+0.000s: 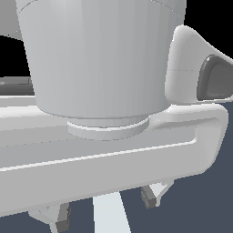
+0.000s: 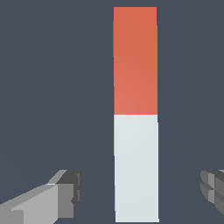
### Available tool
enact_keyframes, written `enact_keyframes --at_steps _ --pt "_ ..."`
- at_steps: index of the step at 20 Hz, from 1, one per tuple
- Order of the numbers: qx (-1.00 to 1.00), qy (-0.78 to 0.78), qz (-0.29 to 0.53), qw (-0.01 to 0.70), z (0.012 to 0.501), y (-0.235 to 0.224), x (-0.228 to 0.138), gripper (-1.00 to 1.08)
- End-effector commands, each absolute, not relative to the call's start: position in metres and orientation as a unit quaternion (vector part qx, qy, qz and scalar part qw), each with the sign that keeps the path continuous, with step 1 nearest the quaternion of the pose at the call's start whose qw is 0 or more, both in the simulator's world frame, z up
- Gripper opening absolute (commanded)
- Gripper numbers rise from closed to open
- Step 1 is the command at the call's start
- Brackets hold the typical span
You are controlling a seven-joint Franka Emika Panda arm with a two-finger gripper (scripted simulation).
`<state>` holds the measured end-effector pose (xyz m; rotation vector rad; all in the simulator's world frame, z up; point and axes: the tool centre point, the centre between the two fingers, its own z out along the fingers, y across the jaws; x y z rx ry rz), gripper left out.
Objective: Insert the peg into the horizontal hole in a box.
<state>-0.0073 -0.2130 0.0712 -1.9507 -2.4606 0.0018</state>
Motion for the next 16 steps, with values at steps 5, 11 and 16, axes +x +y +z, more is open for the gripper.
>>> enact_keyframes --at_steps 5,11,16 --pt "-0.620 -0.785 0.000 0.000 0.069 -0.216 -0.007 1.00" --pt "-0.619 -0.785 0.000 0.000 0.049 -0.216 -0.006 1.00" --pt "-0.618 -0.786 0.000 0.000 0.025 -0.217 -0.006 1.00"
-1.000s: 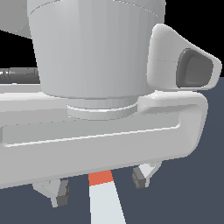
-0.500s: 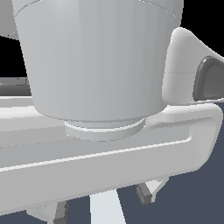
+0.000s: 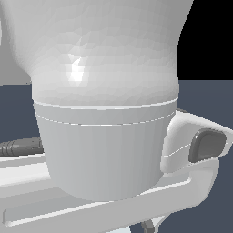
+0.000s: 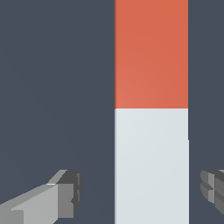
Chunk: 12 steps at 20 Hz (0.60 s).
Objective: Insert the peg into the horizontal hole in a box.
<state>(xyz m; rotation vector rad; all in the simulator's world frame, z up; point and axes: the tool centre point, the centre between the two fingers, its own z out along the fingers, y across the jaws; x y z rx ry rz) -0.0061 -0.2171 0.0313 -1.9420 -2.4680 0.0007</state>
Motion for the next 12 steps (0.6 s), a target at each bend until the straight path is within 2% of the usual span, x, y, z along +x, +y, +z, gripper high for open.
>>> enact_keyframes --at_steps 1,5,6,12 --pt "-0.618 -0.786 0.000 0.000 0.0229 -0.2178 -0.0055 1.00" --pt "-0.618 -0.786 0.000 0.000 0.0192 -0.2183 -0.0044 1.00" --pt "-0.618 -0.786 0.000 0.000 0.0192 -0.2183 -0.0044 -1.00" --pt "-0.618 -0.786 0.000 0.000 0.0192 -0.2183 -0.0044 -1.00"
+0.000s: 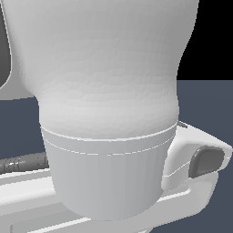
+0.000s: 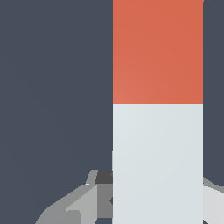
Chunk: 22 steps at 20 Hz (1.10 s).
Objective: Insert the peg into the horizontal hole in a box.
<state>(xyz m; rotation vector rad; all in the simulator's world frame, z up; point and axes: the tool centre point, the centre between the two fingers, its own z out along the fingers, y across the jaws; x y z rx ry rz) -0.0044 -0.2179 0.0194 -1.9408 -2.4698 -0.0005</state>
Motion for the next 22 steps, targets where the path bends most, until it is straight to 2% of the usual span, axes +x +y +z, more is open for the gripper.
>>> enact_keyframes --at_steps 1,11,22 --pt "-0.618 -0.786 0.000 0.000 0.019 -0.218 -0.004 -1.00" --pt "-0.615 -0.788 0.000 0.000 0.031 -0.198 0.008 -1.00" --pt "-0.604 -0.797 0.000 0.000 0.087 -0.106 0.064 -1.00"
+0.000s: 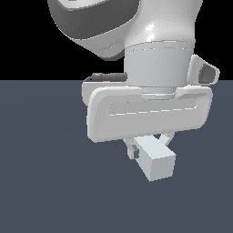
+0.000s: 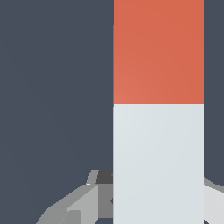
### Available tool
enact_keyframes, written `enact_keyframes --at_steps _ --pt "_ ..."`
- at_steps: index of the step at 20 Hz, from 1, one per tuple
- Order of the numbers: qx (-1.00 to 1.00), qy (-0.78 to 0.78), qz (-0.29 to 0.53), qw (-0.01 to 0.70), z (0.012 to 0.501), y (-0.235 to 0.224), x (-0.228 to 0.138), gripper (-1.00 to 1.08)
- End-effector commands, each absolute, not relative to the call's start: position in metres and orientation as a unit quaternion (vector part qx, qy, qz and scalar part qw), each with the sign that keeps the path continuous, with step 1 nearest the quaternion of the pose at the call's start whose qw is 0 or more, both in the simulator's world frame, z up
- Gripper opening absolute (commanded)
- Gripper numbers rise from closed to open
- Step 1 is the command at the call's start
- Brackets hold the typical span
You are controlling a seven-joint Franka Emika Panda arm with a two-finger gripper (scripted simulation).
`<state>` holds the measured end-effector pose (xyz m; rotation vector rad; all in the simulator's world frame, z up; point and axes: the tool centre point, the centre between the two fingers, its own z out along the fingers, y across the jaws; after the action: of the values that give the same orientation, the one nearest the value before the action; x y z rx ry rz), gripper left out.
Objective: Insert the peg into the horizontal hole in a box.
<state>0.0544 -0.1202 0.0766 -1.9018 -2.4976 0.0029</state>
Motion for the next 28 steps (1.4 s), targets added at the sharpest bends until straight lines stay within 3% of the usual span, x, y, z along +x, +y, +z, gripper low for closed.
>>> enact_keyframes --at_steps 1,12,28 --pt "-0.603 -0.798 0.000 0.000 0.092 -0.097 0.069 -1.00" --pt "-0.595 -0.803 0.000 0.000 0.129 -0.036 0.108 -1.00" --pt "-0.593 -0.805 -0.001 -0.001 0.135 -0.029 0.115 -1.00"
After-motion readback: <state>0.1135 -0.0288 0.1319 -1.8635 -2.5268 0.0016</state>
